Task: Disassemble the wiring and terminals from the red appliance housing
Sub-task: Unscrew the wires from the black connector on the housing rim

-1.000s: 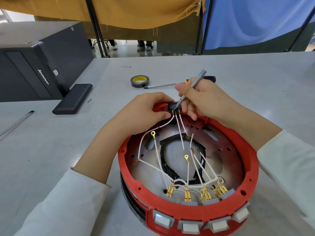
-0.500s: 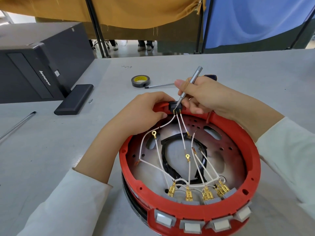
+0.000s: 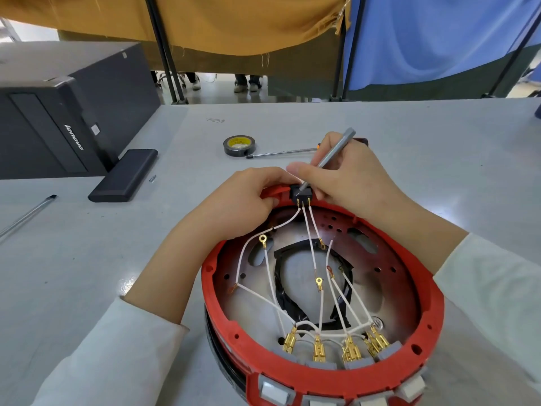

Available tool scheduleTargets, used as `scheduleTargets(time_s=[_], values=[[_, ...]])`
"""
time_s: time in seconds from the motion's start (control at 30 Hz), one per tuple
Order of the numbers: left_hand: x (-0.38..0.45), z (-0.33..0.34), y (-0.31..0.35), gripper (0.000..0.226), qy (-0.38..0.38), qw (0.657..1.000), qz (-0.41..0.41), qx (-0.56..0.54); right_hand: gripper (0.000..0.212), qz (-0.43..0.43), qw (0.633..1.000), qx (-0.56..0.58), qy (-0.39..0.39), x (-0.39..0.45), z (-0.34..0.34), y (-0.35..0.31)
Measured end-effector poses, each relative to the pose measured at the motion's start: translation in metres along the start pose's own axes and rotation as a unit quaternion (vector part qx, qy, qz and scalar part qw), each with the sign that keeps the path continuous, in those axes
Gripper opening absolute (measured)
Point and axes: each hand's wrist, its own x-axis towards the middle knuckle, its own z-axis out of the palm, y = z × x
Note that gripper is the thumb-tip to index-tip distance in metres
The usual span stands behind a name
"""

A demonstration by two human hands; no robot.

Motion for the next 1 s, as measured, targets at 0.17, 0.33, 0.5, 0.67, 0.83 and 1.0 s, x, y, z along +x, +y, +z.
scheduleTargets(time_s=[0.17,0.33,0.5,0.67,0.83,1.0], values=[[-0.0006,-0.0008,0.0013,0.044,0.002,1.0,-0.004,0.001,0.033,-0.013,0.999,-0.037,0.017,0.0011,0.0022,0.0054],[-0.0016,-0.0004,0.0022,0.045,-0.001,1.0,-0.004,0.006,0.031,-0.011,0.999,-0.044,0.016,0.0015,0.0031,0.0064],[-0.0023,-0.001,0.0034,0.045,0.002,1.0,-0.001,0.012,0.032,-0.022,0.998,-0.055,0.009,0.0015,0.0036,0.0055],[-0.002,-0.0008,0.0028,0.044,0.003,1.0,-0.003,0.011,0.032,-0.017,0.998,-0.062,0.004,0.0018,0.0048,0.005],[-0.0018,-0.0008,0.0027,0.041,0.001,1.0,-0.006,0.003,0.031,-0.019,0.997,-0.075,0.01,0.0021,0.0044,0.0037],[-0.0016,-0.0009,0.0028,0.04,0.001,1.0,-0.004,0.007,0.031,-0.024,0.996,-0.089,0.019,0.0006,0.0041,0.0029]])
